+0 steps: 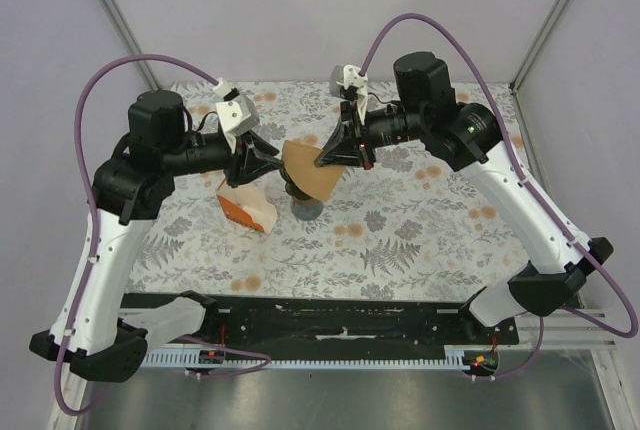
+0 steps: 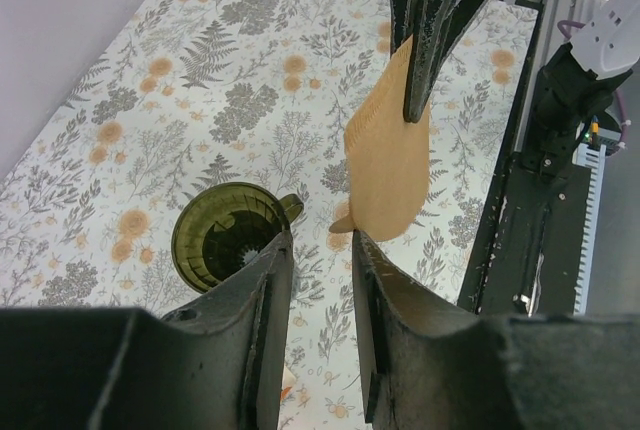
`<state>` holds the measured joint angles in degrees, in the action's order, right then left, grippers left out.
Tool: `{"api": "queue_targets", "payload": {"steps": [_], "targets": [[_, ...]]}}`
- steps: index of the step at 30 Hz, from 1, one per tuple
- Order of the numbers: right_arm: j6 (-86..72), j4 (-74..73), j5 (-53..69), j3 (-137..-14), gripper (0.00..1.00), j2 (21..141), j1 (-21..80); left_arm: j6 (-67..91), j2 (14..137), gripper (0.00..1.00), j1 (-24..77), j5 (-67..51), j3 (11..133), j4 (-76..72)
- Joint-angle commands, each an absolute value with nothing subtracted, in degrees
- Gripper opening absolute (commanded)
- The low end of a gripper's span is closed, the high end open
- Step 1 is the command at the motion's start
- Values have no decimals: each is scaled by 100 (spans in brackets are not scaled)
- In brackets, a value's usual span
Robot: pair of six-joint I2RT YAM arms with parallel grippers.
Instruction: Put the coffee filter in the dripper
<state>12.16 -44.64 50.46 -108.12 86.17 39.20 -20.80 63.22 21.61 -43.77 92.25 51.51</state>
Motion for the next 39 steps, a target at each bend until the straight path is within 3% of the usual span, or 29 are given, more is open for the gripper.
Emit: {"api": "queue_targets", "payload": {"steps": [1, 11, 39], "targets": [[1231, -4280, 5212, -10775, 0, 8473, 3920, -1846, 6267, 37, 2136, -4702, 9141, 4764], [1353, -4263, 5212, -10582, 0, 8341, 3920, -1591, 6258, 32, 2136, -4685, 9105, 4632], [1661, -4271, 5098, -10424, 0, 8183, 3920, -2030, 6205, 36, 2118, -5107, 9255, 5053]]}}
